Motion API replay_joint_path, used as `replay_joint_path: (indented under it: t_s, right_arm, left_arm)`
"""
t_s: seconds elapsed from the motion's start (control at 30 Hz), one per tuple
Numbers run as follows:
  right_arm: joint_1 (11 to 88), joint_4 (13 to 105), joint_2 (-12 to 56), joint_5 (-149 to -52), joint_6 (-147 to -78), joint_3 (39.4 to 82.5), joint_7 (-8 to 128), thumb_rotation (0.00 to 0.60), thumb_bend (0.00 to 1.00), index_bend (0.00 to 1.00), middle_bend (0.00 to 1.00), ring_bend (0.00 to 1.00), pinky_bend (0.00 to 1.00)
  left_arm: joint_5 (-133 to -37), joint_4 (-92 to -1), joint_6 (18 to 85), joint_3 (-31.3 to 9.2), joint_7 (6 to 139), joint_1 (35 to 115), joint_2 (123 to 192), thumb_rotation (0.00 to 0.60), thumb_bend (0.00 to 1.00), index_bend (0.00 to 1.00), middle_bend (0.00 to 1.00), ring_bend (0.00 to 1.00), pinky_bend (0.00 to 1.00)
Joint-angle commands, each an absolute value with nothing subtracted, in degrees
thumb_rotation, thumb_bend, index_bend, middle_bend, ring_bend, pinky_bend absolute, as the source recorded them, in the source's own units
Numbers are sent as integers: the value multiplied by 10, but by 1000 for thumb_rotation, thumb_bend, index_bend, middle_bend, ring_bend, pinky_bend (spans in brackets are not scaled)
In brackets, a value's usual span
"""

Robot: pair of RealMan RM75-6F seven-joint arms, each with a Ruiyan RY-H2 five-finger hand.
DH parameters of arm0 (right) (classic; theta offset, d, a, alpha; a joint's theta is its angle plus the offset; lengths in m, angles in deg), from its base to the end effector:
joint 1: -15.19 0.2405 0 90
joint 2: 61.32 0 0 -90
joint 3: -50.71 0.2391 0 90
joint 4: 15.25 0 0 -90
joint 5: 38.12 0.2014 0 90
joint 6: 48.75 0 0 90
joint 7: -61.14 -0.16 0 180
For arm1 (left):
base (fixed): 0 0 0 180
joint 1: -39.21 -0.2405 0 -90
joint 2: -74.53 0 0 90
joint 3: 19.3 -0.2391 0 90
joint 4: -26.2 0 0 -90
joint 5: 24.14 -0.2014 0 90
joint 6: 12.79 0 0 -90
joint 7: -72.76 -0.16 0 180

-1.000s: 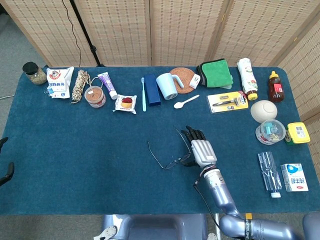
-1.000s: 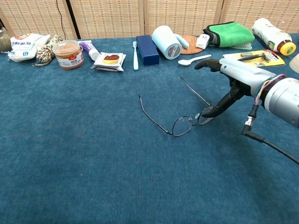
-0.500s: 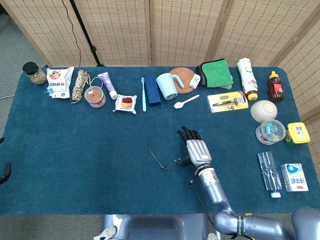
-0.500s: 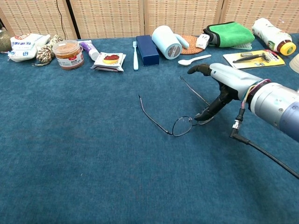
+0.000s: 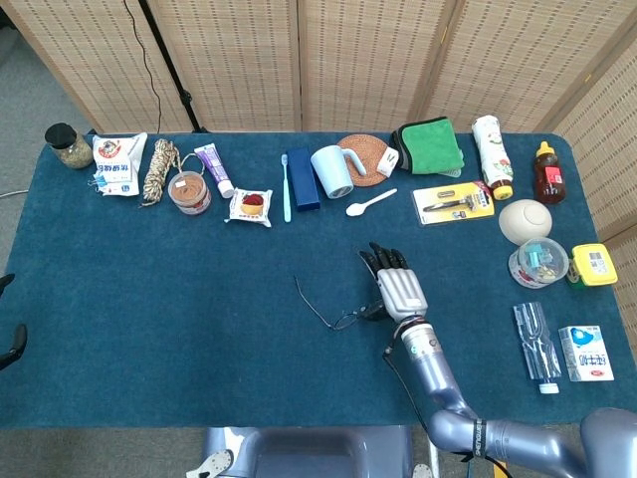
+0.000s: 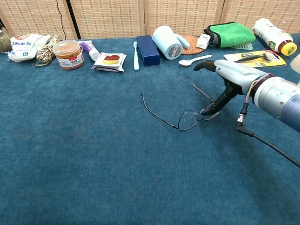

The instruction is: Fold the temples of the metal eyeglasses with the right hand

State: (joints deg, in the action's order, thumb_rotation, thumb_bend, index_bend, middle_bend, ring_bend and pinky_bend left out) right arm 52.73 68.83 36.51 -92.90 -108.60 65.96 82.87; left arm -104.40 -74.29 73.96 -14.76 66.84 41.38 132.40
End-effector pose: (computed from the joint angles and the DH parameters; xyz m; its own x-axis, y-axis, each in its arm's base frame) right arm -0.1378 -0.3337 -0.0374 0.2134 -0.2957 0.9311 -0.9734 -0.1457 0.1769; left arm -0.2914 0.1849 0.1931 0.4527 -0.0230 0.8914 0.8862 0.1224 -0.4469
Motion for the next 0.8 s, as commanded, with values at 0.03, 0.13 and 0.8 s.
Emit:
replay_joint_path:
  t_s: [0.03,0.13,0.8]
  right_arm:
    - [538,673,355,-930,-1071,661,835,600,141,89,0,0,0]
    - [550,676,334,-919,-1043,657,852,600,141,92,0,0,0]
    - [631,771,240,-692,-1007,640,993,600,141,187,0,0,0]
  left_arm:
    - [-1043,-743,738,-148,666,414,1325,561,454,126,0,8,0]
    - [-1042,-743,737,-148,665,415,1326,561,454,126,0,8,0]
    - [-1045,-739,736,-147,670,419,1331,559,454,126,0,8,0]
